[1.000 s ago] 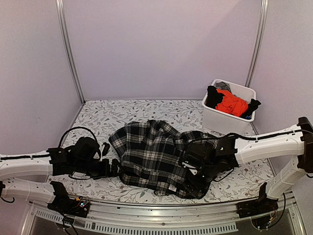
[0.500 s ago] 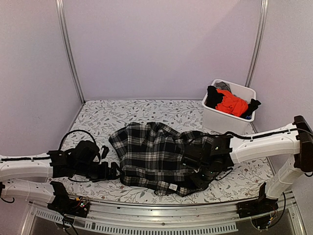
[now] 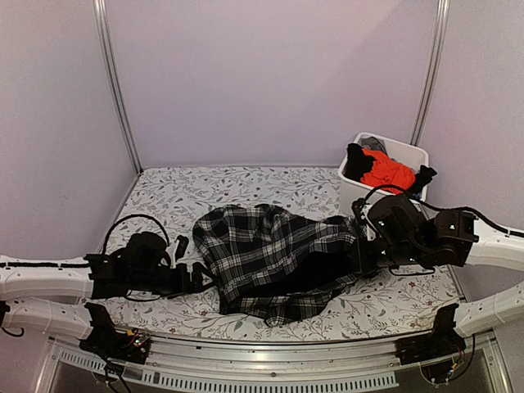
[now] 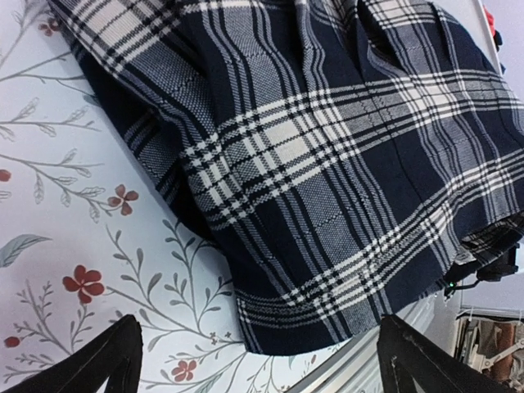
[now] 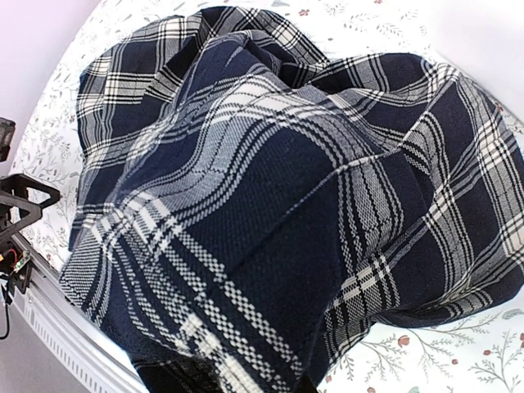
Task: Fold and stack the mixed laundry pile
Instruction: Flatten out the crumpled skirt at the center of the board.
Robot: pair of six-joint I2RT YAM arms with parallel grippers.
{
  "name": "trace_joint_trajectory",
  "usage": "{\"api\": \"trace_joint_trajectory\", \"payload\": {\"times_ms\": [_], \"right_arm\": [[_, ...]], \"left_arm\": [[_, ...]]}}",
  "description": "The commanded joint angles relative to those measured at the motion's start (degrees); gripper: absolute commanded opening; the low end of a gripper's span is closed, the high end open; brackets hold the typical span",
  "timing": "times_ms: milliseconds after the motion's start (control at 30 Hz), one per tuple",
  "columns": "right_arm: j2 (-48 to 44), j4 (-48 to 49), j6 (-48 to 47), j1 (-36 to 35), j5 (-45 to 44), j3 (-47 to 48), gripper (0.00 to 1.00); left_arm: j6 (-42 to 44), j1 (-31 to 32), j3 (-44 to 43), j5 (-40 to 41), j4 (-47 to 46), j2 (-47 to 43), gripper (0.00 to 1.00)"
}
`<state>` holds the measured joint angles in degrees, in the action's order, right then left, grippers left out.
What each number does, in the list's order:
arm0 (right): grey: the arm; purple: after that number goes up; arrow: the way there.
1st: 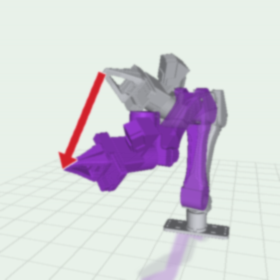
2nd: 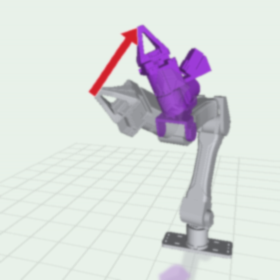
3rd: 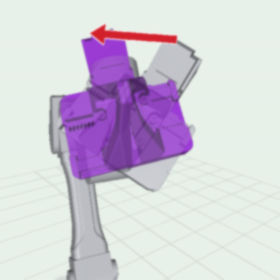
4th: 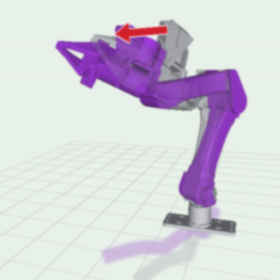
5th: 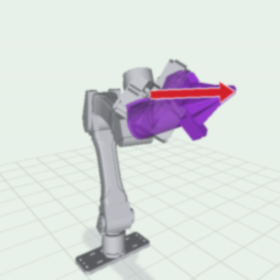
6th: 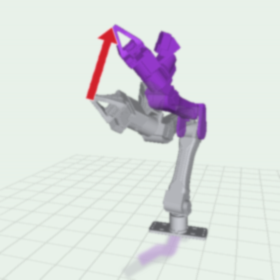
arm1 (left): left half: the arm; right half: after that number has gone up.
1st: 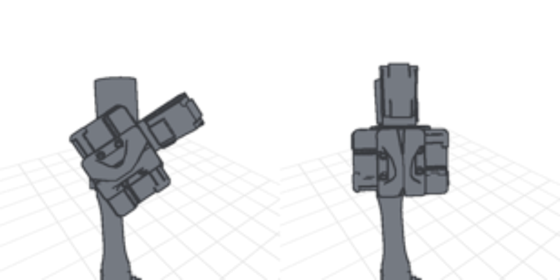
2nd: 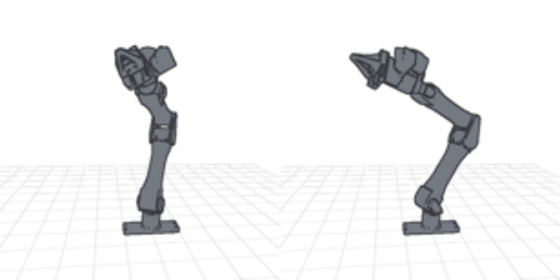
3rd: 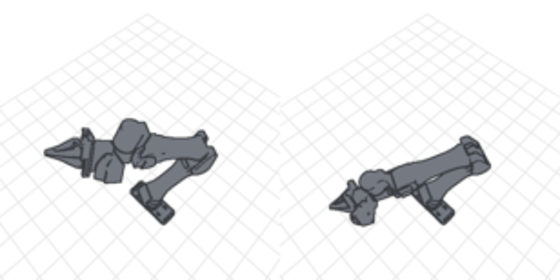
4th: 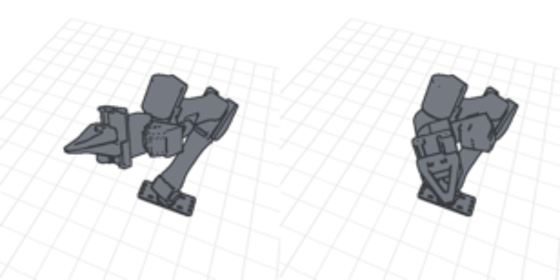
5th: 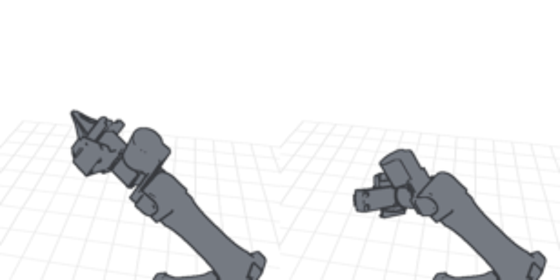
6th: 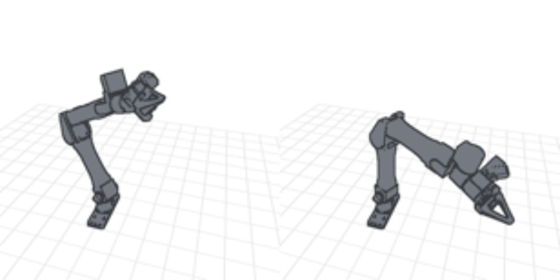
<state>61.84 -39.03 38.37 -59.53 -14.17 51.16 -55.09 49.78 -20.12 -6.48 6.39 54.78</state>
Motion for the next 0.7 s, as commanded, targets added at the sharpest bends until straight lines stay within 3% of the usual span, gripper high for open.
{"api": "trace_joint_trajectory", "payload": {"times_ms": [0,233,433,667], "right_arm": [[-3.99,6.72,5.37,0.29,0.08,-4.47,0.0],[-12.78,15.58,13.71,0.38,-3.52,-10.93,0.0],[-17.15,18.1,17.38,0.38,-6.1,-14.19,0.0],[-20.42,18.97,22.22,0.38,-8.94,-17.33,0.0]], "left_arm": [[-2.55,1.82,0.24,-4.81,-12.16,6.07,0.99],[-7.75,4.15,3.86,-6.65,-24.37,12.96,0.97],[-11.97,4.75,7.43,-7.23,-34.27,19.53,0.84],[-12.56,6.36,6.58,-11.42,-45.84,29.78,0.55]]}}
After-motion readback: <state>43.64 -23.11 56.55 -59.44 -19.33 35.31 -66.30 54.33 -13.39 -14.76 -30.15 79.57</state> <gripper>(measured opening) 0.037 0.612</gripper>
